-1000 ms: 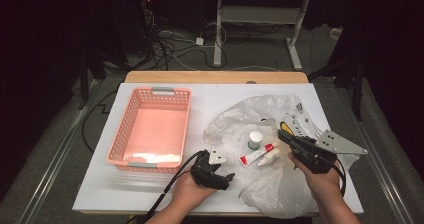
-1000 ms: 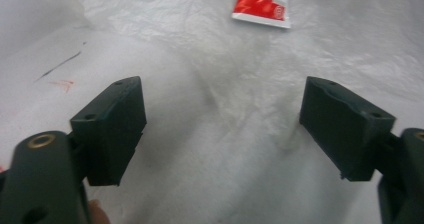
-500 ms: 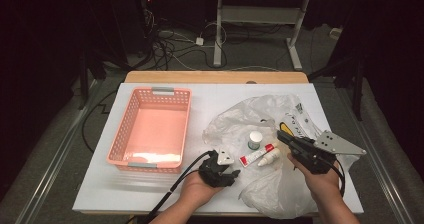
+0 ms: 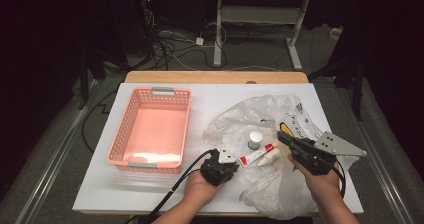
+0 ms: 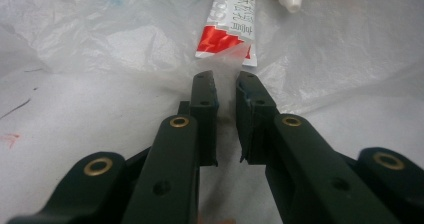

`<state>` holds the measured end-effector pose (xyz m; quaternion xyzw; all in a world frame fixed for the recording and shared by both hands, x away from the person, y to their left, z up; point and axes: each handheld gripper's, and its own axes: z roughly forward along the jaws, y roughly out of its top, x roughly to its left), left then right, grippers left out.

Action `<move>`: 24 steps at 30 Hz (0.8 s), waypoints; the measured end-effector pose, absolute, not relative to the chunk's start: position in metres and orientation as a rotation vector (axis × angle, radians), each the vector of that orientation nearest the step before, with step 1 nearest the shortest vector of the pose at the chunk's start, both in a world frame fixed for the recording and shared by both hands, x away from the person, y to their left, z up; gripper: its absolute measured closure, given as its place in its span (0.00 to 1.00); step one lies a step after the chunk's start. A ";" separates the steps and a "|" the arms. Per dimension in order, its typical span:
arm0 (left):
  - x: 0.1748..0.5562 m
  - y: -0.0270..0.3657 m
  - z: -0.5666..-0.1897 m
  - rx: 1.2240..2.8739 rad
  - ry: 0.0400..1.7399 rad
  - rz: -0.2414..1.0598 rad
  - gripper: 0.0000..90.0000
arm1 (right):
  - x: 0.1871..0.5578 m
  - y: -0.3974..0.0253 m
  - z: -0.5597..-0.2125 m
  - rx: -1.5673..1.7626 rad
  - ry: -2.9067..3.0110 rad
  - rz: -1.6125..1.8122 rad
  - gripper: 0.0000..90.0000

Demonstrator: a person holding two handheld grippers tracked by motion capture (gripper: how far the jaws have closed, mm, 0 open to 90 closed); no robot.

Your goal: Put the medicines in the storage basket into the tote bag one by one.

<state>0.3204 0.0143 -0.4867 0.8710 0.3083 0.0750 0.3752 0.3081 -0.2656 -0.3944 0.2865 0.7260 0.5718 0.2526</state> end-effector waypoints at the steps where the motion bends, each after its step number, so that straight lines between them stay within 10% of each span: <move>1: 0.320 0.014 -0.487 2.227 0.791 0.192 0.89 | 0.308 -0.266 -0.395 0.783 1.974 1.557 1.00; 8: 0.320 0.014 -0.487 2.225 0.789 0.187 0.92 | 0.307 -0.268 -0.394 0.782 1.970 1.553 1.00; 15: 0.325 0.010 -0.487 2.220 0.833 0.190 0.60 | 0.307 -0.268 -0.395 0.785 1.969 1.552 1.00; 20: 0.323 0.007 -0.487 2.232 0.826 0.233 0.93 | 0.307 -0.265 -0.395 0.781 1.980 1.550 1.00; 24: 0.320 0.006 -0.487 2.238 0.808 0.267 0.98 | 0.307 -0.263 -0.396 0.779 1.988 1.547 1.00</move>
